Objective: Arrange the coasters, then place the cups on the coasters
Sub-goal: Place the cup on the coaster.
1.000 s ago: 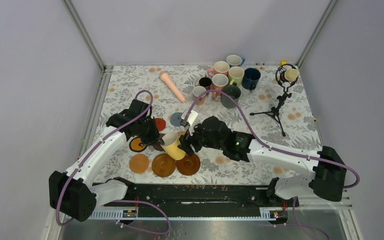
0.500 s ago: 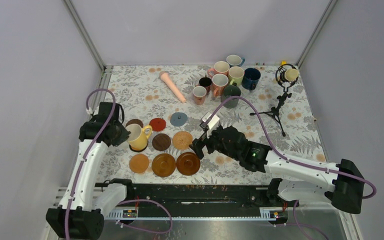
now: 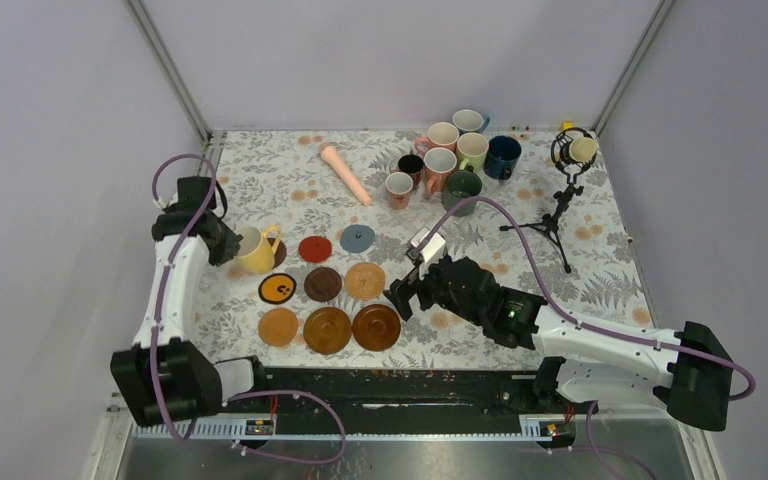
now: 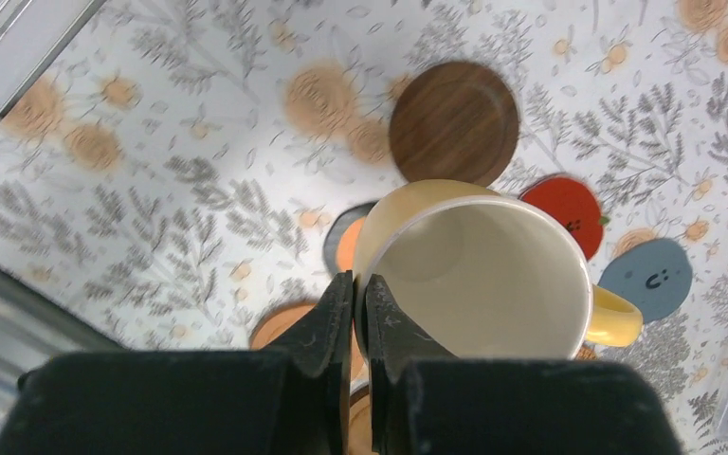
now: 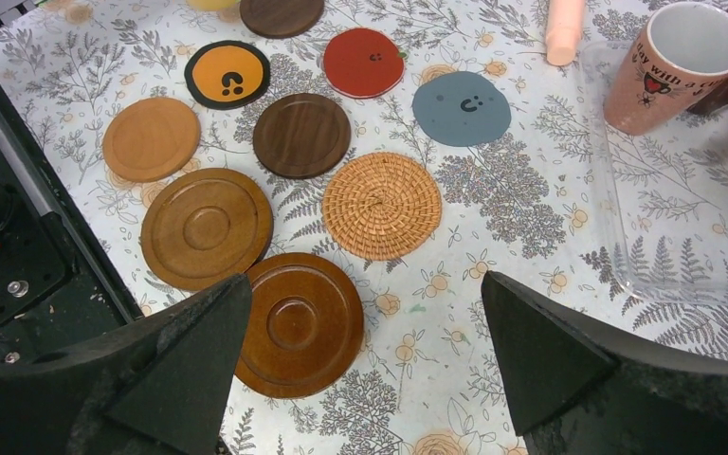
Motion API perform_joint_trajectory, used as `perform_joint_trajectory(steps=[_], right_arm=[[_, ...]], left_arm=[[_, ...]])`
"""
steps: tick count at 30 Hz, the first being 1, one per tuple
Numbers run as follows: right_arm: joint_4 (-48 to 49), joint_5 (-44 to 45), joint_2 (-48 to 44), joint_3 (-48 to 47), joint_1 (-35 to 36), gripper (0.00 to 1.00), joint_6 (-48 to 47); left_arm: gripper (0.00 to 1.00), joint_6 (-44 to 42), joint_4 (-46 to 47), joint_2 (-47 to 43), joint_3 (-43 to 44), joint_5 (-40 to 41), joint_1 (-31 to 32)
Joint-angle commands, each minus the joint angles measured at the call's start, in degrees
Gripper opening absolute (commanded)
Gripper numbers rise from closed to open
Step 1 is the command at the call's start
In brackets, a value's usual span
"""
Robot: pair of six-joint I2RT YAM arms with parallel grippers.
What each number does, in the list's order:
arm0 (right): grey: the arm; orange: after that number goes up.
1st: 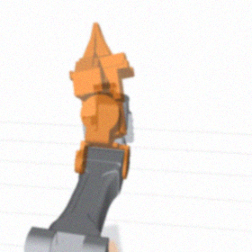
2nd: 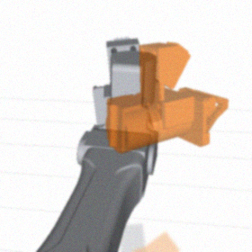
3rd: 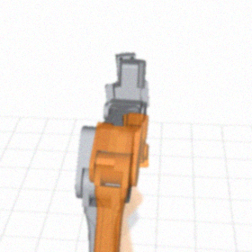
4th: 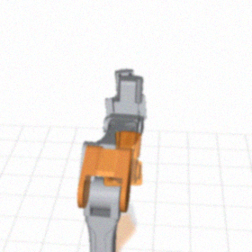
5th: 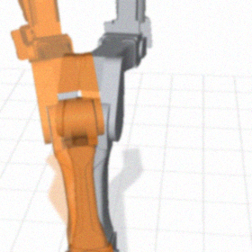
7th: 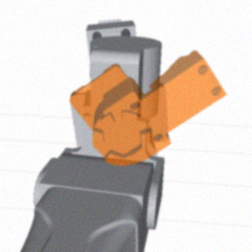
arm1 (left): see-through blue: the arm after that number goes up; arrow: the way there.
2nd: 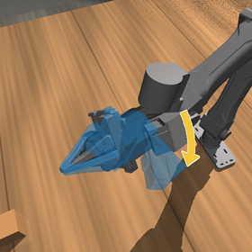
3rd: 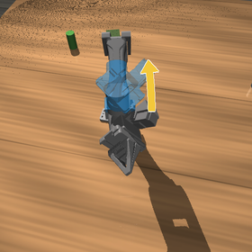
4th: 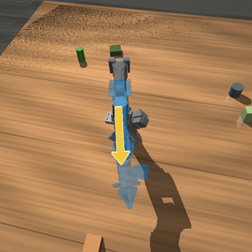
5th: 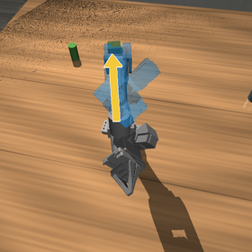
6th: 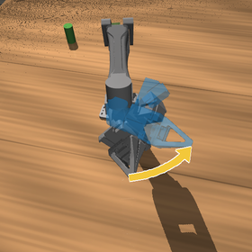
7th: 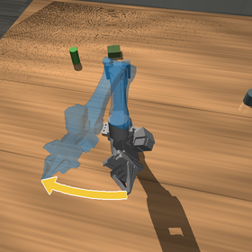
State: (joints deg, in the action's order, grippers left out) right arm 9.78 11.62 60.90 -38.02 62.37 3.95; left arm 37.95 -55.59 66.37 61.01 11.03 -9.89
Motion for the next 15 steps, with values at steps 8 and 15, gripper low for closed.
perform_joint_trajectory(steps=[8,15], right_arm=[[2.8,2.3,-1.4,0.5,0.3,0.99,-0.8],[2.9,4.5,-2.2,1.3,0.2,0.99,-1.9]], left_arm=[[0.00,-5.0,16.2,12.0,7.8,-3.8,-0.4],[0.00,-6.7,19.2,15.6,6.8,-2.2,-0.4]])
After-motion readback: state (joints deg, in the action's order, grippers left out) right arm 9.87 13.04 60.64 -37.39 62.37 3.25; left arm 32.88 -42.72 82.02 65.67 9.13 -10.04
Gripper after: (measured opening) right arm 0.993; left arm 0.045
